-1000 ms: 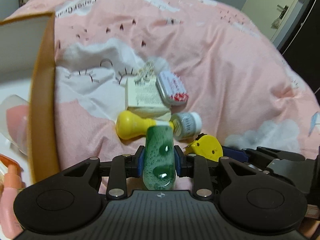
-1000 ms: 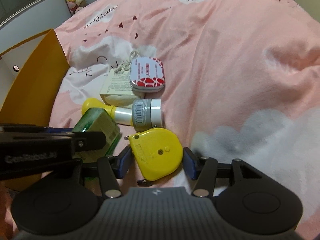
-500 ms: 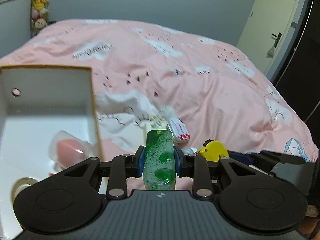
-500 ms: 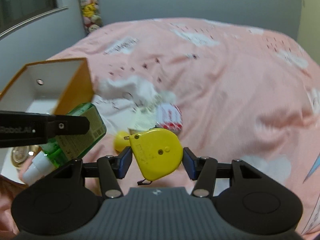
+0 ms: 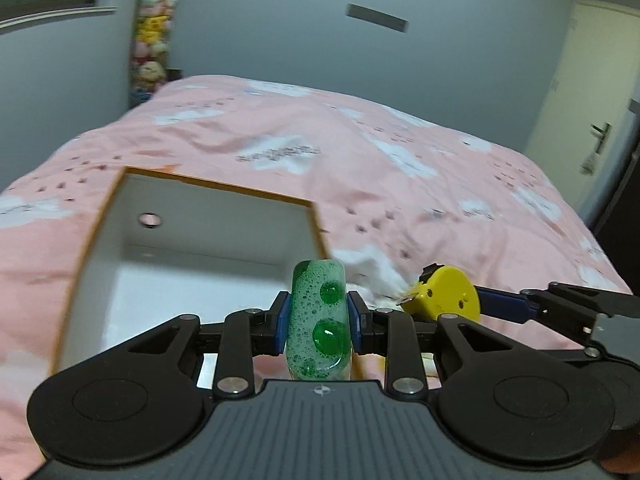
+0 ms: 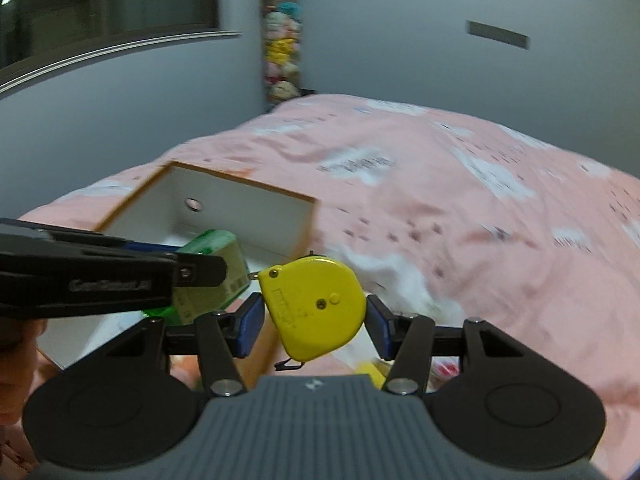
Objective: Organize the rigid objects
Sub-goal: 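Carry the green bottle and yellow tape measure with both tools over the box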
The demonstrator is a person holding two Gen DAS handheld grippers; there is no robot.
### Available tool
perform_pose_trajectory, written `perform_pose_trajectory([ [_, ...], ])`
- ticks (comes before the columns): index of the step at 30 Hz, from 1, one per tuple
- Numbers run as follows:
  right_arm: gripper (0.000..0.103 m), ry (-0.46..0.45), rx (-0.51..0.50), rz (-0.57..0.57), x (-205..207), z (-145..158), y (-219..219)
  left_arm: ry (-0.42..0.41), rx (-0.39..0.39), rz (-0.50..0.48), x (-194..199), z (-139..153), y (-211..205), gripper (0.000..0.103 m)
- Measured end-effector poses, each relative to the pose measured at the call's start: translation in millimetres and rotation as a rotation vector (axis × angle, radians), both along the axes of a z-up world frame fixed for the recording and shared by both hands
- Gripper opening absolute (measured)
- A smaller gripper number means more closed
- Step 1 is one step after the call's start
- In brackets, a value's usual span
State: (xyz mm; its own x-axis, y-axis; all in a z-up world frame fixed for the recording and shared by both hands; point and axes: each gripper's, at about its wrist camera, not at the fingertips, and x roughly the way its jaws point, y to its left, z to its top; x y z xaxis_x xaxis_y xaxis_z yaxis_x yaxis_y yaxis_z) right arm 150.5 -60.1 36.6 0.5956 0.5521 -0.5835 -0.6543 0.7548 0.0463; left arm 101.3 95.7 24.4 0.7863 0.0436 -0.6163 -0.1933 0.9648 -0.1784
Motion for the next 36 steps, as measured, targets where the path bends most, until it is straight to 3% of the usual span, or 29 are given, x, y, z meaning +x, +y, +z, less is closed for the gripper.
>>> perform_pose_trajectory([
  [9, 0.054, -0.035, -0.108, 0.177, -4.1, -2.5, 82.0, 0.086, 0.003, 0.143, 8.9, -22.1, 55.6, 0.033],
  [19, 0.054, 0.037, -0.275, 0.285, 13.1, -39.2, 140.1, 0.212, 0.002, 0.15, 36.1, -57.1, 77.4, 0.033],
  [27, 0.054, 0.071, -0.384, 0.317, 22.3, -59.4, 164.8, 0.263, -0.068, 0.134, 53.5, -74.4, 88.6, 0.032],
  [36, 0.054, 0.091, -0.389, 0.308, 28.1, -63.0, 162.3, 0.289, -0.048, 0.118, 57.7, -77.7, 89.0, 0.035],
])
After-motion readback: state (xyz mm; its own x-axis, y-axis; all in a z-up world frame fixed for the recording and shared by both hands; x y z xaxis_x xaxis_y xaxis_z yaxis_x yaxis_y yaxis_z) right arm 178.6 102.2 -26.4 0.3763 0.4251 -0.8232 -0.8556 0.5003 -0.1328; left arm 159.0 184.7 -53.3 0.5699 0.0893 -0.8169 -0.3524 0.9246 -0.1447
